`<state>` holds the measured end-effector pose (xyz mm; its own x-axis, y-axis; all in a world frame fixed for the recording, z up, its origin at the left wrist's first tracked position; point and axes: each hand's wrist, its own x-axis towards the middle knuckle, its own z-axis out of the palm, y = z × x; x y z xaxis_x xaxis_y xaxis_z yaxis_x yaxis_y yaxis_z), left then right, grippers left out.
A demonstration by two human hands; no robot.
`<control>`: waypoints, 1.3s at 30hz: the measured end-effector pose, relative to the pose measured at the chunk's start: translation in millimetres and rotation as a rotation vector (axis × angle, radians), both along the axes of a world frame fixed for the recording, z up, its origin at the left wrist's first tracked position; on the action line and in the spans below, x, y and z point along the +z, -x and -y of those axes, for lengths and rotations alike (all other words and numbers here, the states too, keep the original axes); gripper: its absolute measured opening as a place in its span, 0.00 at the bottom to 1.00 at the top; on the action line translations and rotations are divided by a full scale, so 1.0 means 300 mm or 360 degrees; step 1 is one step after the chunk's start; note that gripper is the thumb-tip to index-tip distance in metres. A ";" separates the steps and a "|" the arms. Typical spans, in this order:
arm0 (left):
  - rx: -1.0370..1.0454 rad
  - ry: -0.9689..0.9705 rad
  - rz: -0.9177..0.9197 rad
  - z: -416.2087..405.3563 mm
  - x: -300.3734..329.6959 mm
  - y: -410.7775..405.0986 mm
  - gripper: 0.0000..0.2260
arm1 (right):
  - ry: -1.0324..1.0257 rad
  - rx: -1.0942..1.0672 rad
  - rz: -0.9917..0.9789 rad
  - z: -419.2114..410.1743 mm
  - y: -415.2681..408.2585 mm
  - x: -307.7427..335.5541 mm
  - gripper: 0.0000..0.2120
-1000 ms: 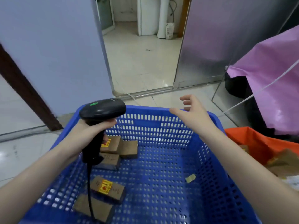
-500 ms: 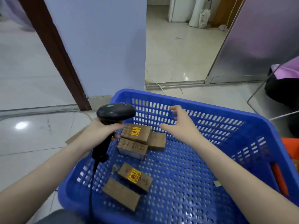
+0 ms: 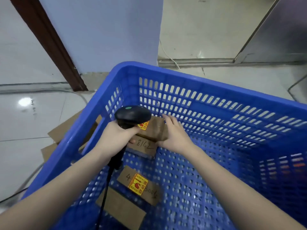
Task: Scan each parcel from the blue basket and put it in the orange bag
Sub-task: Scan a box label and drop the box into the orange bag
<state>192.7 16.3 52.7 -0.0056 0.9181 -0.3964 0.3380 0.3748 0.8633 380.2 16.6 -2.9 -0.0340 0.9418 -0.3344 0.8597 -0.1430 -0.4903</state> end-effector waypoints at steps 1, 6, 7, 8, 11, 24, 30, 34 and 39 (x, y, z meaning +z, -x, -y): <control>0.0007 0.0013 -0.0037 0.000 -0.016 0.000 0.04 | 0.0015 0.0020 0.0034 -0.013 0.000 -0.029 0.50; -0.0016 0.0037 -0.0121 -0.010 -0.055 0.010 0.05 | 0.0004 0.0135 0.0134 -0.070 0.009 -0.122 0.51; -0.0023 0.0039 -0.0088 -0.015 -0.052 0.009 0.05 | -0.0009 0.0155 0.0160 -0.078 0.011 -0.133 0.52; -0.0018 0.0043 -0.0059 -0.019 -0.050 0.005 0.06 | -0.0020 0.0179 0.0188 -0.085 0.013 -0.143 0.52; -0.0023 0.0037 -0.0064 -0.023 -0.040 -0.001 0.07 | -0.0086 0.0225 0.0248 -0.096 0.020 -0.169 0.51; -0.0155 -0.0212 -0.0073 0.047 0.158 -0.043 0.04 | -0.0289 0.0132 0.0143 0.033 -0.119 0.141 0.42; -0.0443 -0.0333 -0.0150 0.118 0.388 -0.066 0.02 | -0.0435 0.0121 0.0060 0.179 -0.193 0.441 0.38; -0.0501 -0.0481 -0.0063 0.181 0.568 -0.097 0.03 | -0.0556 0.0044 -0.0038 0.304 -0.239 0.644 0.37; -0.0424 -0.0632 0.0315 0.277 0.737 -0.164 0.04 | -0.0597 -0.0338 -0.0520 0.475 -0.316 0.850 0.29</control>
